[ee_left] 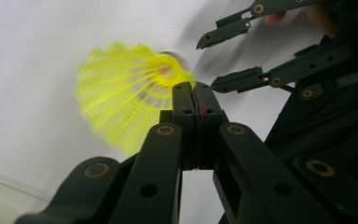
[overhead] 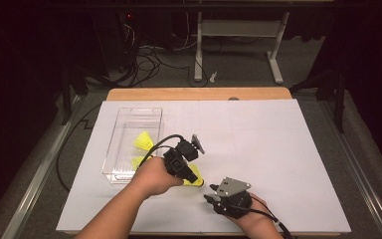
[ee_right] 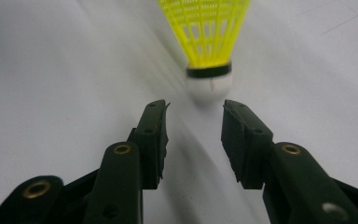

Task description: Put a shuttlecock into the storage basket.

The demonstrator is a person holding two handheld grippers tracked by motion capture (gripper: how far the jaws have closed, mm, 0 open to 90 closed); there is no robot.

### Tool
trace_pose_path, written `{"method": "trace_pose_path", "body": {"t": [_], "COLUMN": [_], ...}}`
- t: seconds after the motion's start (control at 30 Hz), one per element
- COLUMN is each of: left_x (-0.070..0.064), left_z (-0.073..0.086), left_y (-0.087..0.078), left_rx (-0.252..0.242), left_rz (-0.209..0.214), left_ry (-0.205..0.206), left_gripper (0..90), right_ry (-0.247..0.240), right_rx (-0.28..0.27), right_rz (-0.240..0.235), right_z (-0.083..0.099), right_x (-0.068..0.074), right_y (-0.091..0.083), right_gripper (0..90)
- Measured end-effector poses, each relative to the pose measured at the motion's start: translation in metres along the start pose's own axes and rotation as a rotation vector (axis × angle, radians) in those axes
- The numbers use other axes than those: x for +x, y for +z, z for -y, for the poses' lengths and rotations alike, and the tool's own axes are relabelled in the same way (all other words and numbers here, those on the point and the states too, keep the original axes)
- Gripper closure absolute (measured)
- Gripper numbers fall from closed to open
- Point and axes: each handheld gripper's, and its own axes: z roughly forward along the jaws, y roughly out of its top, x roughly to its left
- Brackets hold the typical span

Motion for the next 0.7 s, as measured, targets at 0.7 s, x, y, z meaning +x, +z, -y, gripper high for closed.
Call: {"method": "trace_pose_path", "body": {"t": [0.7], "left_x": [0.003], "left_z": [0.005], "left_y": [-0.008], "left_rx": [-0.014], "left_rz": [-0.029], "left_ry": [-0.035], "left_gripper": [90.0], "right_ry": [0.080], "right_rx": [-0.046], "right_rz": [0.012], "right_z": [0.004], "right_x": [-0.011], "right_y": [-0.011], "right_gripper": [43.1]}}
